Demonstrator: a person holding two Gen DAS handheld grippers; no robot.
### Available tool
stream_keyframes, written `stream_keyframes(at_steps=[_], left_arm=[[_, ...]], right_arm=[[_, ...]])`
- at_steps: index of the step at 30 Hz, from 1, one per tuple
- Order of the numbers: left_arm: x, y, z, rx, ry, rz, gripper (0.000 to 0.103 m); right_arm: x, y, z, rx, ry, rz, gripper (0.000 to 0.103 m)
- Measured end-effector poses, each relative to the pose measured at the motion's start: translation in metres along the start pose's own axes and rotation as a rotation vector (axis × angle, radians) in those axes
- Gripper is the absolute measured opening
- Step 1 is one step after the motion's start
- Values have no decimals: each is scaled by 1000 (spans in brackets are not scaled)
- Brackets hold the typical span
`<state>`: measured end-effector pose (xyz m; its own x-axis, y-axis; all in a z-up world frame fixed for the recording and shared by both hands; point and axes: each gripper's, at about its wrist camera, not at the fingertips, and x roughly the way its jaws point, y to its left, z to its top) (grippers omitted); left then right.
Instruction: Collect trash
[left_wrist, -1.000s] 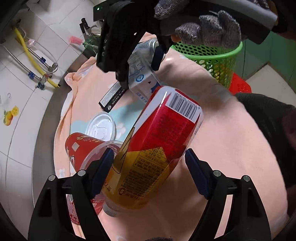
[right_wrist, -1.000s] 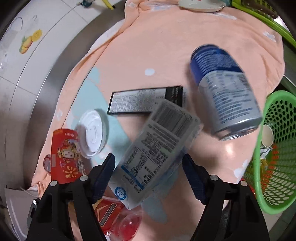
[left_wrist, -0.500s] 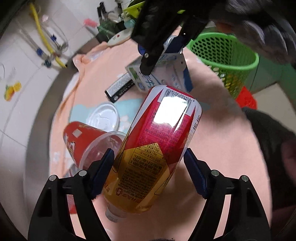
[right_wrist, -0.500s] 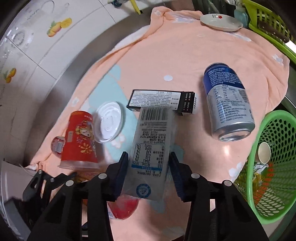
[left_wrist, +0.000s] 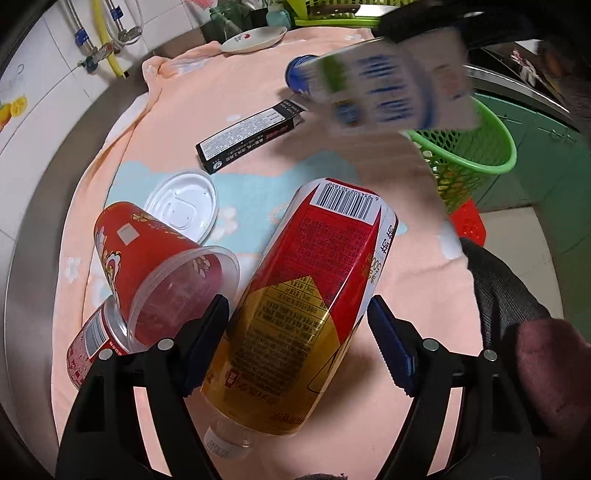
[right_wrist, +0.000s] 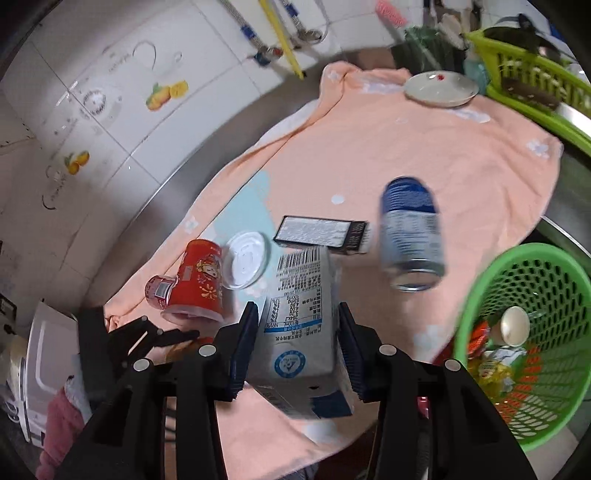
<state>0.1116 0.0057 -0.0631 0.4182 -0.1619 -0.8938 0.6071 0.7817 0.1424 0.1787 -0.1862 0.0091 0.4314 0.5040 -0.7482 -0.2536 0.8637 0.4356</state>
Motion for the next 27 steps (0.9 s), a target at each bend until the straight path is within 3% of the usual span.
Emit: stream_keyframes(at_steps=[9, 13, 19, 22, 24, 25, 27], left_arm=[[8, -2, 2, 7, -5, 21, 77], [7, -2, 0, 9, -26, 33, 77], [6, -9, -2, 38, -38, 62, 75], [5, -9, -2, 22, -49, 63, 75], [6, -7, -2, 5, -53, 61, 75], [5, -7, -2, 5, -55, 64, 74], [5, -7, -3, 11, -66, 62, 74]], right_arm=[[-52, -90, -17, 117, -92, -96, 26], [-58, -134, -28, 223, -122, -129, 26], [-51, -159, -48, 207, -82, -211, 26], [-50, -169, -57, 224, -97, -199, 26], [-51, -177, -68, 226, -138, -170, 26], [-61, -176, -84, 186, -243, -116, 32], [-73, -177, -114, 187, -369, -115, 49]])
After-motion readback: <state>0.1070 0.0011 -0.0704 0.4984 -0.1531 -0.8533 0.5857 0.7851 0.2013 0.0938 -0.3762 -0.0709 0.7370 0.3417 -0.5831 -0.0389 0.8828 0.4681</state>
